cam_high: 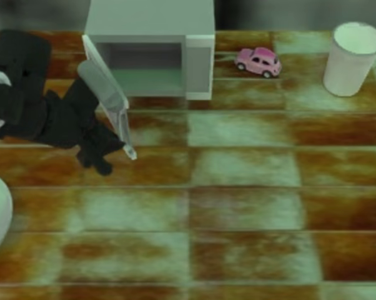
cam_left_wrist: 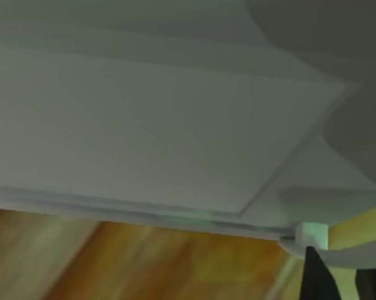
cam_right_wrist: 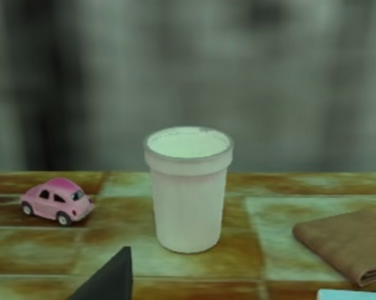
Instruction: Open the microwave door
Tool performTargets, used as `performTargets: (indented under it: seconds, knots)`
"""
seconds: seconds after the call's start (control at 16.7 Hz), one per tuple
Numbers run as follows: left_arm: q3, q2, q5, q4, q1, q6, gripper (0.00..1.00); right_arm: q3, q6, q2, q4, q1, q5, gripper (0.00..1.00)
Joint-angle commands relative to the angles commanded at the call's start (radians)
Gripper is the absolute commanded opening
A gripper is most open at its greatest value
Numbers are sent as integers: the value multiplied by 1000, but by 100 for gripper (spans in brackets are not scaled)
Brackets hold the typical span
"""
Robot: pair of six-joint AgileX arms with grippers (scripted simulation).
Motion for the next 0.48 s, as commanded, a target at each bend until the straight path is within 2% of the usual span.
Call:
performTargets:
  seconds: [0.18, 0.48]
  knots:
    - [-1, 3, 12, -11, 1, 13, 0, 0, 0, 0, 0, 0, 0, 100]
    - [20, 10, 51, -60, 40, 102, 0, 0, 0, 0, 0, 0, 0, 100]
